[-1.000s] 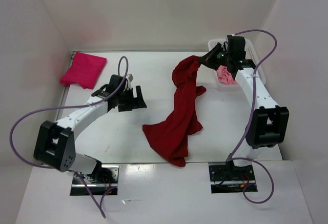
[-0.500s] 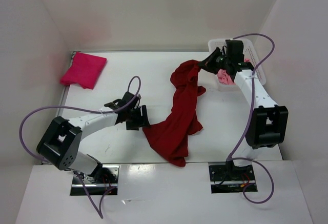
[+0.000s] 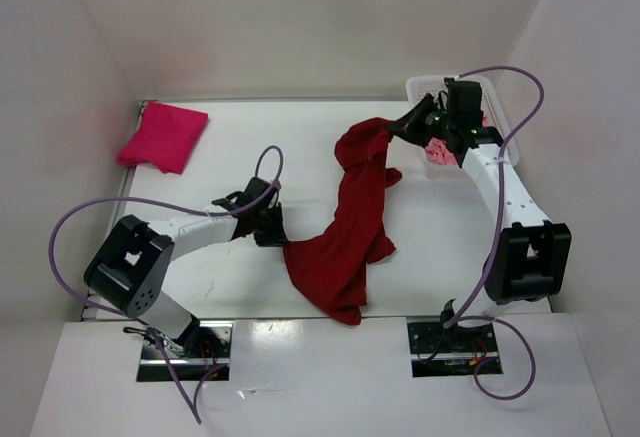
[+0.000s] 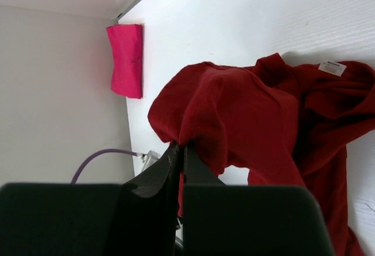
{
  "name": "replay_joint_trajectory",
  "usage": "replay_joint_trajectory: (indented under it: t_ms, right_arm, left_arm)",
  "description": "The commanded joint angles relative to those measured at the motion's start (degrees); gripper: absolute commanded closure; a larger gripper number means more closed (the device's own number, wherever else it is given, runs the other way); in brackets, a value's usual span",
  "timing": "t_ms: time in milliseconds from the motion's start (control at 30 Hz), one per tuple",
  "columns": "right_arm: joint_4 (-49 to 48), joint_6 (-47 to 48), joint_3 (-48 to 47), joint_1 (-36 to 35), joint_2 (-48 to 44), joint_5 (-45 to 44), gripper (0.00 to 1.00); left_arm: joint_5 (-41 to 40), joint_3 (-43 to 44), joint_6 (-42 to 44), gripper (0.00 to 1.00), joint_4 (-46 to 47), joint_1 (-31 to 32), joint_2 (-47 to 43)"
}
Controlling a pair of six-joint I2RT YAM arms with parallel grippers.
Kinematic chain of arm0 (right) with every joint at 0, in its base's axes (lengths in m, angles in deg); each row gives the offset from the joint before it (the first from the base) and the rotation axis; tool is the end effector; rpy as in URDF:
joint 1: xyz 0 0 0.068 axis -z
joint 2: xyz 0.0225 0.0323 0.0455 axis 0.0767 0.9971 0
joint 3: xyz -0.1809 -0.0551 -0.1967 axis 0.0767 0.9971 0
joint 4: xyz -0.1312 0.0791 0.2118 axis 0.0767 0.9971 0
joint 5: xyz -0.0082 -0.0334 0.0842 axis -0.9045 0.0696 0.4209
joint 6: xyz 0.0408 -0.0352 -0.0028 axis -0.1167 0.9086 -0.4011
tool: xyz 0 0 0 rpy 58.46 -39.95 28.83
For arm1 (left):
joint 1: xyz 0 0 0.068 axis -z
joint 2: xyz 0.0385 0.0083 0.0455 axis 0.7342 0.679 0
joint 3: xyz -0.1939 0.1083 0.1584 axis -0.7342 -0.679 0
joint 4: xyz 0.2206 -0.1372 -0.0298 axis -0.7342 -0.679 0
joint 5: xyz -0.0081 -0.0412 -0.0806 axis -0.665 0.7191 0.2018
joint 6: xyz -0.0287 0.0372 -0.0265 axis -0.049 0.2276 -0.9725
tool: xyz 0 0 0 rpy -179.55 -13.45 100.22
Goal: Fold and stack the t-shirts
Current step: Flatten out the tshirt
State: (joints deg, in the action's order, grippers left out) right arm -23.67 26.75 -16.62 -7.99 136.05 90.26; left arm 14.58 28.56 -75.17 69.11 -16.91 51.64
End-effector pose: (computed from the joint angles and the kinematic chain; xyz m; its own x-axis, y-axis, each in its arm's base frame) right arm 0.3514 0.0379 0.3385 -0.6702 0.5932 -0.4461 0.0505 0.6361 0.7699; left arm 0.2510 -0.1525 0.1616 -0.9066 -0.2580 -0.3340 -0.0776 0.8798 -0.4690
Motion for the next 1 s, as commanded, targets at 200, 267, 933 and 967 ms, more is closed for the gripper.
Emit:
replay_joint_trajectory:
  t_ms: [200, 267, 933, 967]
  right_arm:
    - [12.3, 8.2, -14.1, -3.5, -7.4, -3.8, 0.99]
    - [15.1, 9.4, -20.2, -4.1, -10.9, -7.0, 0.99]
    - [22.4, 12.1, -70.5, -15.5, -11.1, -17.0, 1.00]
    - [21.9, 12.1, -72.0, -15.5, -10.4, -17.0, 1.00]
  left_arm:
    - [4.7, 17.7, 4.6, 1.00, -12.8, -14.8, -17.8]
    - [7.1, 28.1, 7.1, 1.00, -15.8, -21.7, -20.3]
    - [-5.8, 81.1, 11.9, 1.00, -28.7, -31.2, -21.7]
    - [-5.8, 82.1, 11.9, 1.00, -28.7, -31.2, -21.7]
